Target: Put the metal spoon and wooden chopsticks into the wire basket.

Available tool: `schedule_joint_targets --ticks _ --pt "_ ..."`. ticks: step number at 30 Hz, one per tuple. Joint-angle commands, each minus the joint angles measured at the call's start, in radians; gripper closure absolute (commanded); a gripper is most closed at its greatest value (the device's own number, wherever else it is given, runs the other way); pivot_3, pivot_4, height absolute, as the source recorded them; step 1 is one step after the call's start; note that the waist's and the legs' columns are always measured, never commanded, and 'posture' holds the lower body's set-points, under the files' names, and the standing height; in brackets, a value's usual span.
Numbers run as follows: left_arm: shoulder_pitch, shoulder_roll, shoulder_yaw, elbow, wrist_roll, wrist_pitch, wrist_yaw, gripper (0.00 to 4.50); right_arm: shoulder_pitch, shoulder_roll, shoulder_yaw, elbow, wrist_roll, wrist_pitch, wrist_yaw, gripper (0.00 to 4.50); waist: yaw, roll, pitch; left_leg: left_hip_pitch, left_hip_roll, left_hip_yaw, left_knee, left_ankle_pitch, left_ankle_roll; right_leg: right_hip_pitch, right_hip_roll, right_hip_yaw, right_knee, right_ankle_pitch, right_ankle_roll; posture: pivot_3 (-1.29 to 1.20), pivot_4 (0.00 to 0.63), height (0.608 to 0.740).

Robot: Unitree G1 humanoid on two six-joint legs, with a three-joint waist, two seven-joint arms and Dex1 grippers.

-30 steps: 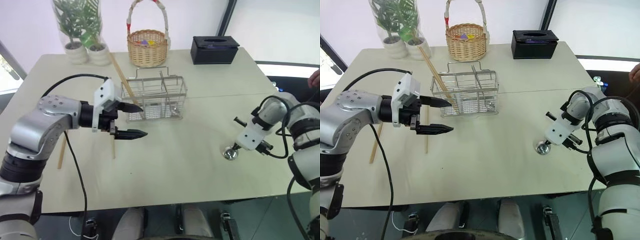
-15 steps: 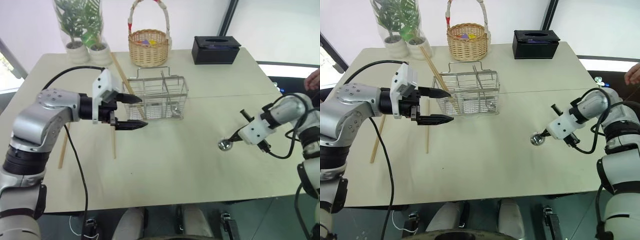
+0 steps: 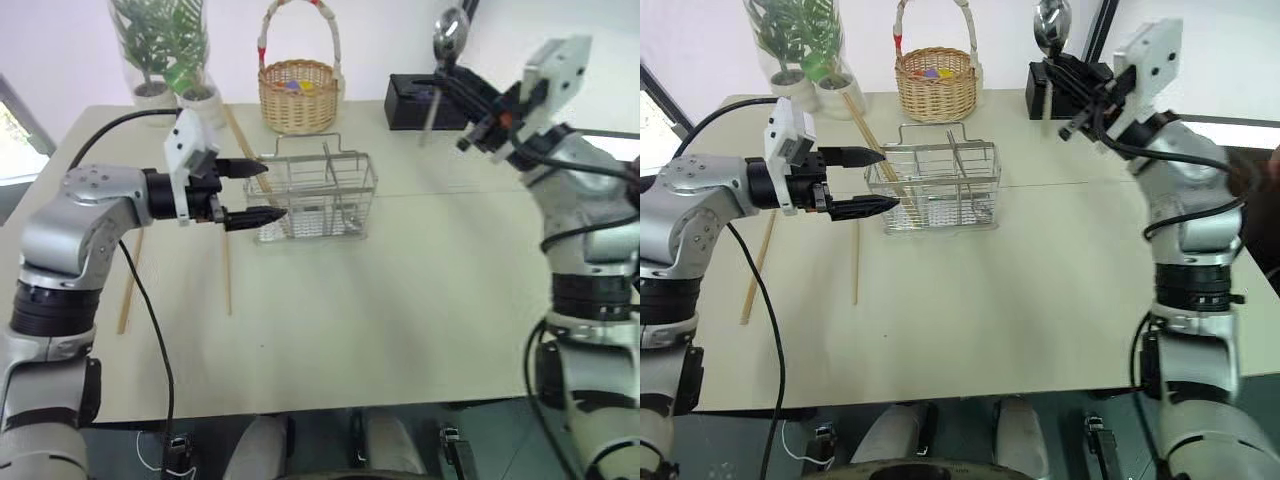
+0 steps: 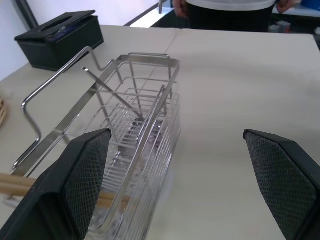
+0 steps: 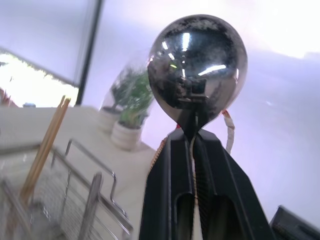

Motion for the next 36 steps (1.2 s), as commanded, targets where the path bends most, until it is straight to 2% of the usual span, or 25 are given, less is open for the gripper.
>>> schedule_joint_targets --ticks 1,4,10,22,25,32,36 --pt "-0.040 0.001 0.040 0.012 0.012 -0.036 0.012 0.00 -0.041 0.080 -0.042 -0.071 0.063 0.118 -0.140 4.47 0.000 0.000 0.000 0.000 0.000 0.000 0.000 0.000 0.000 0.000 0.000 0.000 0.000 0.000 0.000 0.00 0.150 0.663" --pt "-0.047 -0.002 0.041 0.019 0.018 -0.043 0.020 0.00 -0.073 0.151 -0.040 -0.071 0.087 0.168 -0.194 4.47 -0.005 0.000 0.000 0.000 -0.001 0.001 0.000 0.000 0.000 0.000 0.000 -0.001 0.000 0.000 0.000 0.00 0.150 0.663" --pt "-0.024 0.008 0.060 -0.015 0.015 -0.032 0.031 0.00 -0.087 0.207 -0.032 -0.077 0.112 0.190 -0.200 4.47 -0.008 0.000 0.000 0.000 0.000 0.001 -0.001 0.000 0.000 -0.002 0.001 -0.001 0.001 0.000 0.000 0.00 0.150 0.663" --pt "0.021 0.024 0.098 -0.071 0.005 -0.003 0.071 0.00 -0.006 0.323 0.066 -0.044 0.054 0.166 -0.209 4.47 -0.011 0.000 0.000 0.000 0.001 0.002 -0.001 0.000 0.001 -0.003 0.002 -0.001 0.003 0.000 0.000 0.00 0.150 0.663" --pt "0.026 0.027 0.105 -0.079 0.003 0.002 0.074 0.00 0.012 0.346 0.080 -0.003 0.019 0.148 -0.219 3.52 -0.012 0.000 0.000 0.000 0.001 0.002 -0.001 0.000 0.001 -0.007 0.002 -0.001 0.003 0.000 0.000 0.00 0.150 0.663" --pt "0.021 0.029 0.127 -0.079 -0.006 0.020 0.093 0.00 0.010 0.341 0.085 0.033 -0.061 0.093 -0.239 0.04 -0.010 -0.001 -0.001 0.000 0.000 0.002 -0.001 0.000 0.001 -0.007 0.002 -0.001 0.003 0.000 0.000 0.00 0.150 0.663" --pt "0.031 0.032 0.165 -0.096 -0.027 0.053 0.130 0.00 -0.020 0.275 0.034 0.000 -0.028 0.102 -0.185 0.04 -0.010 -0.001 -0.001 0.000 0.000 0.002 -0.001 0.000 0.001 -0.007 0.002 -0.001 0.002 0.000 0.000 0.00 0.150 0.663"
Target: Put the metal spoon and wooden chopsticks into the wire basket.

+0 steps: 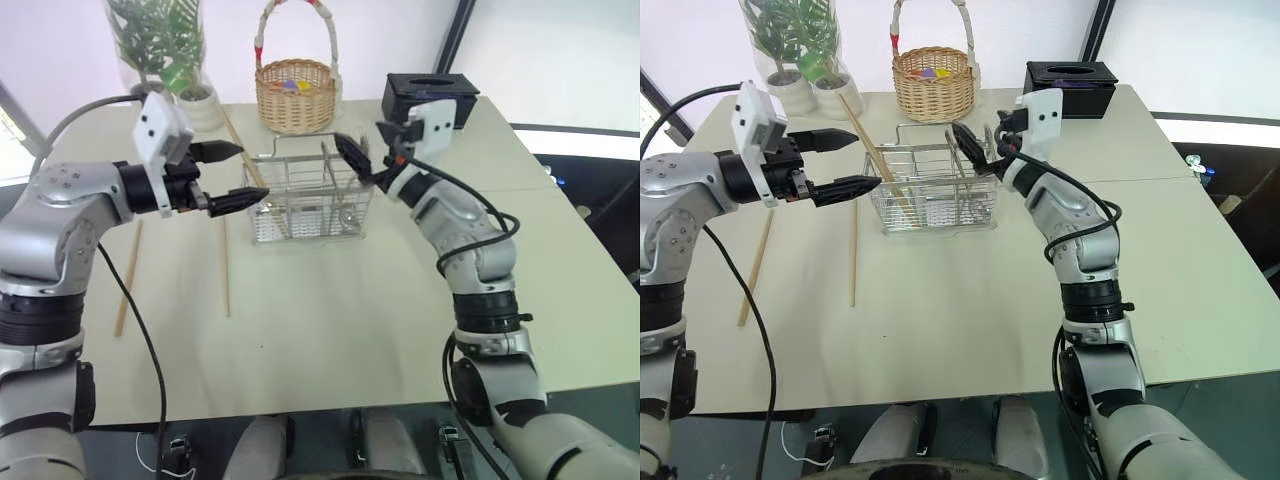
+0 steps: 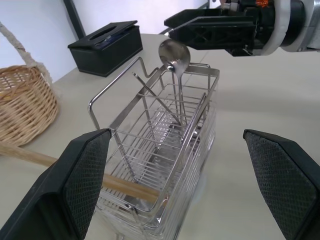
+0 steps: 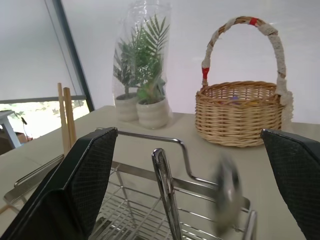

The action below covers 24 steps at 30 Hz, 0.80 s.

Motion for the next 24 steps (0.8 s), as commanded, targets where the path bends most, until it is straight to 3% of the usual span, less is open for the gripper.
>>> schedule_joint_targets --ticks 1,8,14,19,24 --pt "-0.008 0.018 0.083 -0.042 -0.037 0.036 0.045 0.00 -0.063 -0.072 -0.071 -0.061 0.047 -0.006 0.068 0.04 0.000 0.000 0.000 0.000 0.000 0.000 0.000 0.000 0.000 0.000 0.000 0.000 0.000 0.000 0.000 0.00 0.150 0.663" --pt "-0.033 0.027 0.237 0.007 -0.062 0.175 0.255 0.00 -0.107 -0.323 -0.186 -0.207 0.328 0.190 0.343 0.04 0.001 0.000 0.000 0.000 0.000 0.000 -0.001 0.000 0.000 0.004 0.000 0.000 0.000 0.000 0.000 0.00 0.150 0.663" --pt "-0.034 0.086 0.245 0.124 0.027 0.377 0.460 0.00 0.073 -0.551 -0.171 -0.409 0.453 0.290 0.592 0.04 0.003 -0.004 -0.002 0.001 0.000 0.000 -0.001 -0.001 0.002 0.007 0.000 -0.001 -0.002 0.000 0.001 0.00 0.150 0.663" --pt "-0.087 0.098 0.180 0.301 0.121 0.545 0.580 0.00 0.208 -0.575 -0.150 -0.487 0.443 0.282 0.608 0.04 0.004 -0.004 -0.002 0.002 0.000 0.001 0.000 -0.001 0.003 0.007 -0.001 -0.001 -0.002 -0.001 0.001 0.00 0.150 0.663" --pt "-0.161 0.062 0.124 0.492 0.171 0.588 0.604 0.00 0.263 -0.560 -0.126 -0.513 0.432 0.278 0.584 0.04 0.011 -0.008 -0.004 0.001 0.000 0.000 0.000 -0.001 0.002 0.007 -0.002 -0.001 -0.002 0.000 0.001 0.00 0.150 0.663"
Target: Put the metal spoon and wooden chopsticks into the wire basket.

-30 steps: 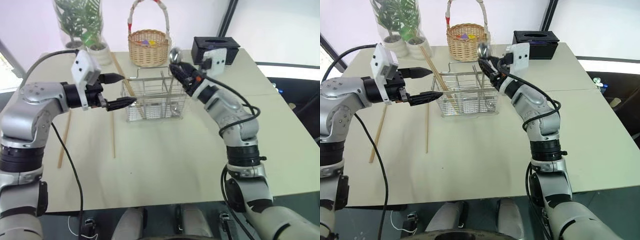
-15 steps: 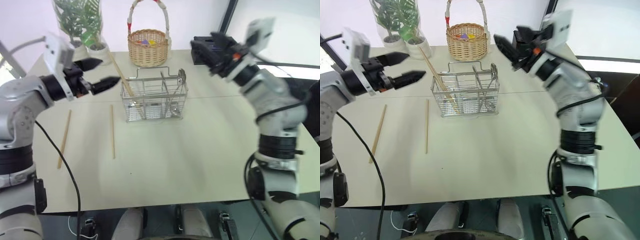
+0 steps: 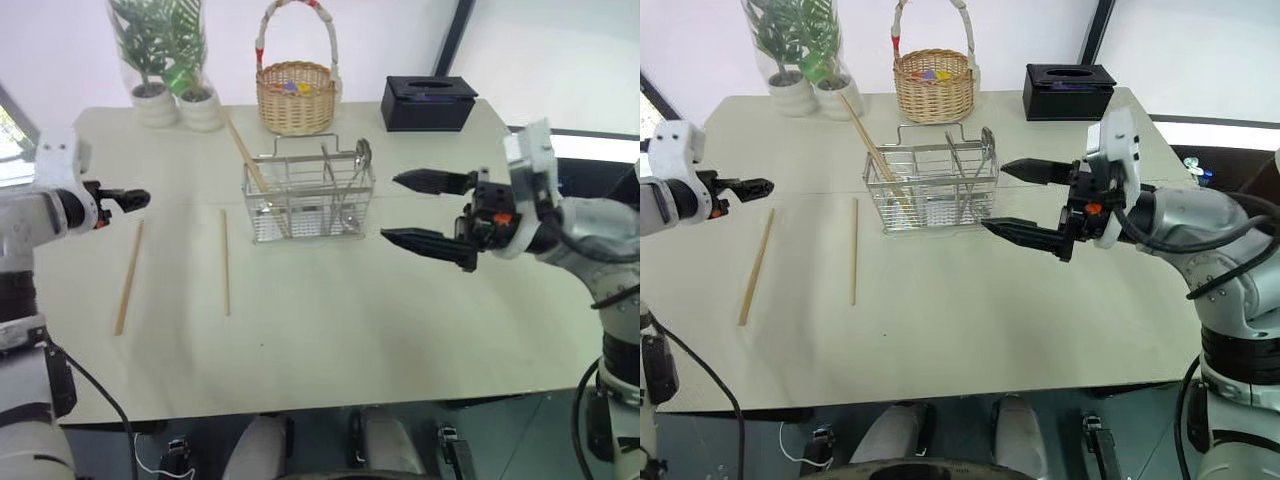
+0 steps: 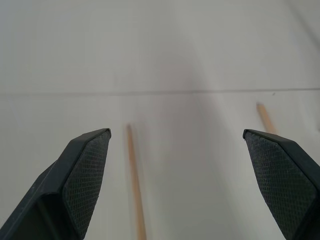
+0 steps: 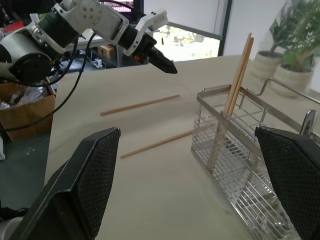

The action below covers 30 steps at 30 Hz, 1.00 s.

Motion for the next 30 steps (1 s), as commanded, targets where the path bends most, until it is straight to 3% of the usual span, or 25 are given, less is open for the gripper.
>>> schedule_joint_targets --ticks 1,6,16,19,26,30 --pt "-0.067 -0.004 -0.021 0.103 0.047 0.013 0.024 0.00 0.014 0.004 -0.002 -0.042 0.007 -0.016 -0.013 0.04 0.002 -0.002 -0.001 0.000 0.000 0.000 0.000 0.000 0.000 0.000 0.000 0.000 0.000 0.000 0.000 0.00 0.150 0.663" --pt "-0.127 -0.036 -0.112 0.317 0.140 -0.063 0.032 0.00 0.100 -0.002 -0.009 -0.089 0.019 -0.009 -0.033 0.04 0.005 -0.003 -0.002 -0.001 -0.001 0.000 -0.001 0.000 0.000 -0.001 -0.001 0.000 0.000 0.000 0.000 0.00 0.150 0.663" --pt "-0.253 -0.107 -0.173 0.649 0.238 -0.218 -0.015 0.00 0.166 -0.004 -0.045 -0.143 0.051 -0.005 -0.087 0.04 0.019 -0.004 -0.002 -0.002 0.000 0.001 -0.001 0.000 0.000 -0.002 -0.002 0.000 0.000 0.000 0.000 0.00 0.150 0.663" --pt "-0.282 -0.126 -0.160 0.720 0.249 -0.251 -0.012 0.93 0.176 -0.007 -0.047 -0.149 0.052 -0.010 -0.103 0.00 0.019 -0.004 -0.002 -0.002 0.000 0.001 0.000 0.000 0.000 -0.002 -0.002 0.000 0.000 0.000 0.000 0.00 0.150 0.663" --pt "-0.324 -0.142 -0.132 0.812 0.259 -0.285 0.002 4.47 0.184 -0.007 -0.057 -0.153 0.068 -0.011 -0.129 0.00 0.019 -0.004 -0.002 -0.002 -0.001 0.001 0.000 0.000 0.000 -0.002 -0.002 0.000 0.000 0.000 0.000 0.00 0.150 0.663" --pt "-0.330 -0.144 -0.103 0.827 0.260 -0.294 0.039 4.47 0.189 -0.009 -0.061 -0.143 0.063 -0.017 -0.128 0.00 0.019 -0.005 -0.002 -0.002 -0.001 0.001 0.000 0.000 0.000 -0.002 -0.002 0.000 0.000 0.000 0.001 0.00 0.150 0.663"
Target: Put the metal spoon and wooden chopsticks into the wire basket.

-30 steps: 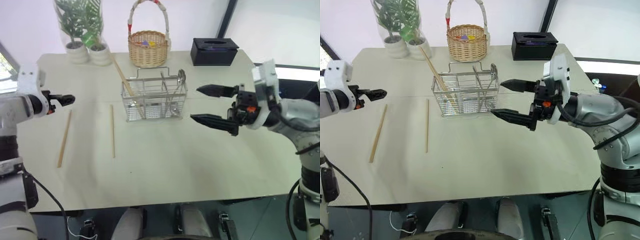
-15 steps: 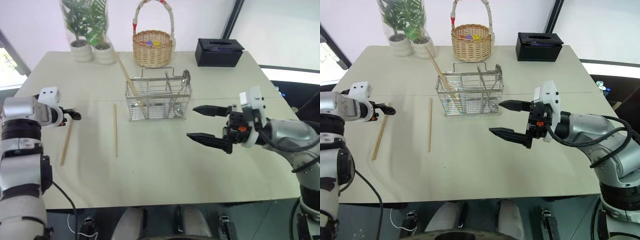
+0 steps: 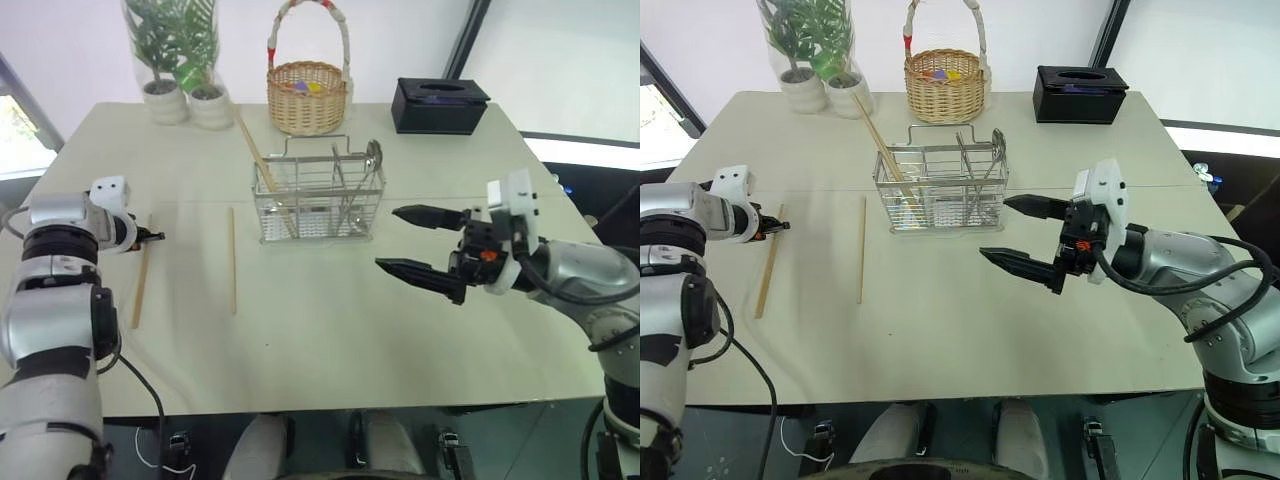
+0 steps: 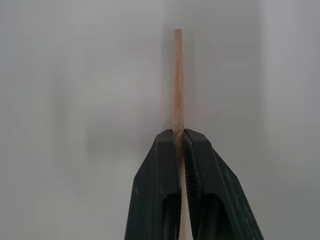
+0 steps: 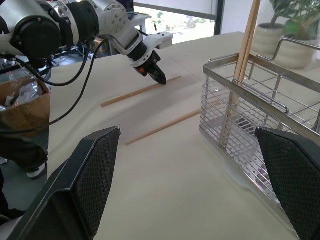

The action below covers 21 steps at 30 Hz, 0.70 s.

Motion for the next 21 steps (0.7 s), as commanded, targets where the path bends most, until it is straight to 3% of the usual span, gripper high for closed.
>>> schedule_joint_targets --ticks 1,7,11,14,21 --pt "-0.022 0.000 0.033 0.012 0.002 -0.012 0.024 4.47 0.000 -0.009 -0.036 -0.016 0.018 -0.019 0.000 0.00 -0.001 0.000 0.000 0.000 0.000 0.000 0.000 0.000 0.000 0.000 0.000 0.000 0.000 0.000 0.000 0.00 0.150 0.663" --pt "-0.059 -0.029 0.052 -0.040 -0.003 -0.081 0.032 4.47 0.006 -0.005 -0.027 -0.001 0.003 -0.034 0.006 0.00 0.001 -0.001 0.000 0.000 0.000 0.000 0.000 0.000 0.000 0.000 0.000 0.000 0.000 0.000 0.000 0.00 0.150 0.663" --pt "-0.111 -0.055 0.120 -0.249 -0.022 -0.425 0.108 4.47 -0.003 0.000 -0.010 0.003 0.001 -0.029 -0.002 0.00 0.002 -0.007 0.002 -0.002 0.000 -0.002 0.001 0.000 -0.001 -0.001 0.000 -0.001 0.000 0.001 0.000 0.00 0.150 0.663" --pt "-0.132 -0.108 0.227 -0.412 -0.125 -0.547 0.104 4.47 -0.009 -0.003 -0.010 -0.001 0.011 -0.021 -0.007 0.00 0.000 -0.008 0.001 -0.009 0.001 -0.002 0.002 0.002 -0.004 -0.006 0.000 -0.001 -0.001 0.002 0.000 0.00 0.150 0.663" --pt "-0.171 -0.238 0.378 -0.661 -0.376 -0.489 0.110 4.47 -0.003 -0.003 -0.016 -0.005 0.014 -0.013 -0.024 0.00 -0.002 -0.002 -0.003 -0.008 0.000 0.002 0.002 0.003 -0.005 -0.006 -0.002 -0.001 -0.002 0.002 0.001 0.00 0.150 0.663"
